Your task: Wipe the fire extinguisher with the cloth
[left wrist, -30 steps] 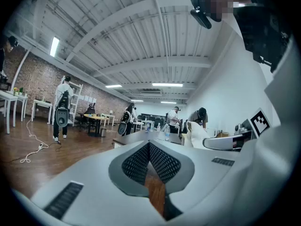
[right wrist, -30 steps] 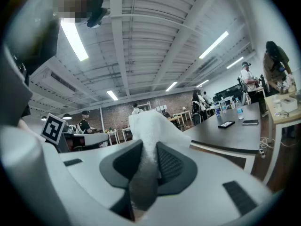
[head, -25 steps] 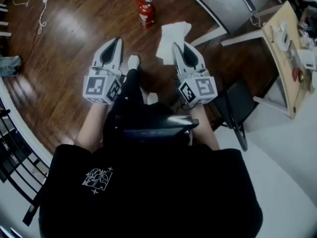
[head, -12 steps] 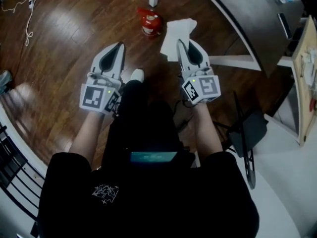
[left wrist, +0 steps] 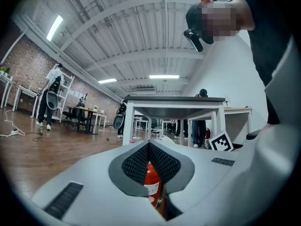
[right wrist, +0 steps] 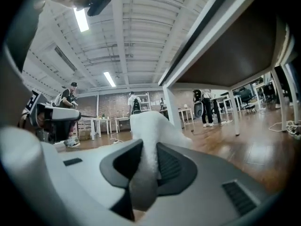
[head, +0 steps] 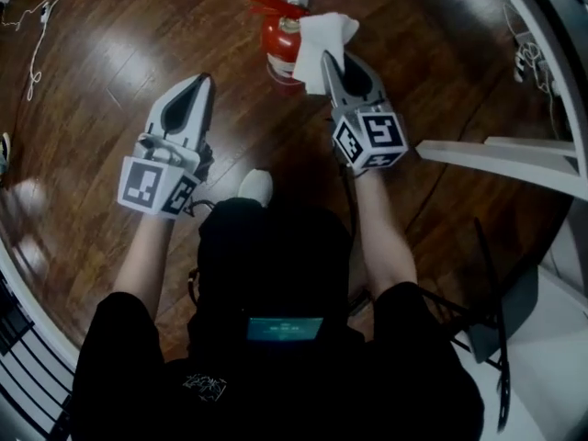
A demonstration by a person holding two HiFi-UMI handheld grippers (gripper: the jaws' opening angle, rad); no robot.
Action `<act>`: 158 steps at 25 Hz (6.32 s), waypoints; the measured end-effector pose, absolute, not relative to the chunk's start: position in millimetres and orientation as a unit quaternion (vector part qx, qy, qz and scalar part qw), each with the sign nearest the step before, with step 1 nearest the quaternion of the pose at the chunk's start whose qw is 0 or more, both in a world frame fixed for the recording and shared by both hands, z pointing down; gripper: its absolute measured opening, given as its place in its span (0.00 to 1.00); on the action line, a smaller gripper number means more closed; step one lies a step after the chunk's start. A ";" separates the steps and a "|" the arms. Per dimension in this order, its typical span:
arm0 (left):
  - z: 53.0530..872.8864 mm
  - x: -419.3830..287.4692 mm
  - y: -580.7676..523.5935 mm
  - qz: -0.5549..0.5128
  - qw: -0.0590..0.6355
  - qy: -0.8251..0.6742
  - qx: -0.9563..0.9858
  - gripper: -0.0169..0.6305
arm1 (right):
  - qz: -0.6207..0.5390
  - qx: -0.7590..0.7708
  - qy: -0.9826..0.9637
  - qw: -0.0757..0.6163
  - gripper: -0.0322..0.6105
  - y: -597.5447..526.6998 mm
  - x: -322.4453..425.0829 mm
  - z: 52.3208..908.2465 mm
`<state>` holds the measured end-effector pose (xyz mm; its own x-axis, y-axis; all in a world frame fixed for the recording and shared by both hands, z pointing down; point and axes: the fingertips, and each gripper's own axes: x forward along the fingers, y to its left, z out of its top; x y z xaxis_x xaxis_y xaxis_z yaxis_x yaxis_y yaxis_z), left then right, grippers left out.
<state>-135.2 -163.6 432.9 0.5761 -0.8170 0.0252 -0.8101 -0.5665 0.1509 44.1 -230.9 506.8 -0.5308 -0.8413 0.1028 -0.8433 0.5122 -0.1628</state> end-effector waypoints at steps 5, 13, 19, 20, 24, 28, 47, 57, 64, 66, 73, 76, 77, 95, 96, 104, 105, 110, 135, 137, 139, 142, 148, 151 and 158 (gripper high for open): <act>460.1 -146.1 -152.1 -0.042 0.073 -0.472 0.878 0.02 | 0.085 0.489 -0.868 0.026 0.21 -250.0 28.0 550.2; 482.6 -143.0 -125.8 -0.044 0.079 -0.492 0.866 0.02 | 0.161 0.489 -0.852 0.100 0.20 -242.3 26.4 697.0; 483.3 -141.9 -117.1 -0.051 0.081 -0.495 0.864 0.02 | 0.180 0.476 -0.850 0.133 0.20 -231.3 31.8 737.1; 484.2 -143.4 -116.1 -0.052 0.082 -0.497 0.862 0.02 | 0.163 0.479 -0.857 0.097 0.20 -224.3 32.6 705.6; 487.0 -140.8 -114.2 -0.055 0.086 -0.498 0.861 0.02 | 0.087 0.473 -0.876 -0.034 0.20 -206.0 24.1 567.3; 485.5 -137.0 -113.3 -0.055 0.087 -0.498 0.861 0.02 | 0.051 0.455 -0.888 -0.034 0.20 -227.4 -12.0 515.0; 494.2 -142.9 -107.6 -0.067 0.102 -0.506 0.854 0.02 | 0.194 0.417 -0.879 0.128 0.20 -202.5 -28.6 724.9; 498.1 -137.5 -104.2 -0.056 0.096 -0.505 0.856 0.02 | 0.063 0.464 -0.882 -0.059 0.20 -250.8 37.8 525.2; 502.7 -115.8 -105.7 -0.031 0.087 -0.482 0.871 0.02 | 0.112 0.477 -0.871 0.023 0.20 -246.6 34.9 635.9; 504.5 -100.2 -104.0 -0.023 0.086 -0.466 0.880 0.02 | 0.149 0.463 -0.869 0.097 0.20 -241.8 24.1 701.8; 512.9 -87.8 -100.5 -0.023 0.101 -0.450 0.887 0.02 | 0.180 0.448 -0.867 0.124 0.20 -228.2 36.2 733.0; 513.9 -89.4 -100.5 -0.024 0.105 -0.451 0.886 0.02 | 0.127 0.456 -0.881 0.013 0.20 -232.8 57.0 639.6; 513.3 -89.5 -100.6 -0.025 0.105 -0.452 0.886 0.02 | 0.107 0.462 -0.880 -0.017 0.20 -239.3 66.8 608.1; 512.5 -102.8 -101.0 -0.034 0.106 -0.464 0.879 0.02 | 0.124 0.495 -0.858 0.067 0.19 -293.0 90.0 657.1; 512.9 -103.5 -100.6 -0.035 0.107 -0.465 0.878 0.02 | 0.147 0.491 -0.852 0.105 0.19 -286.6 87.5 693.7; 512.0 -100.8 -102.8 -0.038 0.104 -0.464 0.879 0.02 | 0.233 0.489 -0.819 0.186 0.19 -247.2 98.9 787.1; 511.9 -100.4 -102.9 -0.039 0.104 -0.464 0.879 0.02 | 0.217 0.504 -0.824 0.144 0.19 -248.9 106.2 761.8; 510.6 -100.6 -103.0 -0.040 0.101 -0.466 0.878 0.02 | 0.108 0.517 -0.847 -0.056 0.19 -240.1 106.2 579.1; 513.1 -108.5 -97.8 -0.040 0.108 -0.471 0.874 0.02 | 0.152 0.462 -0.845 0.222 0.20 -228.5 3.3 762.9; 512.8 -110.8 -99.2 -0.041 0.106 -0.474 0.873 0.02 | 0.141 0.465 -0.853 0.193 0.20 -225.1 5.2 741.2; 511.5 -114.2 -104.1 -0.047 0.103 -0.478 0.871 0.02 | 0.129 0.467 -0.863 0.142 0.20 -217.8 6.9 704.6; 504.5 -116.9 -117.5 -0.042 0.090 -0.478 0.873 0.02 | 0.104 0.456 -0.880 0.081 0.20 -203.7 7.7 643.2; 432.7 -119.6 -124.3 -0.004 0.100 -0.476 0.874 0.02 | 0.078 0.429 -0.897 0.070 0.20 -164.2 15.8 519.2; 364.5 -117.0 -109.6 0.006 0.109 -0.466 0.878 0.02 | 0.078 0.438 -0.894 0.046 0.20 -140.9 19.8 439.0; 183.7 -114.1 -34.1 0.021 0.164 -0.470 0.867 0.02 | 0.119 0.457 -0.881 0.035 0.20 -43.0 48.9 223.3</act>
<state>-114.1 -34.1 183.7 0.5578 -0.8078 0.1905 -0.8217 -0.5051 0.2641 48.9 -43.0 223.3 -0.5794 -0.7971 0.1701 -0.8136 0.5536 -0.1776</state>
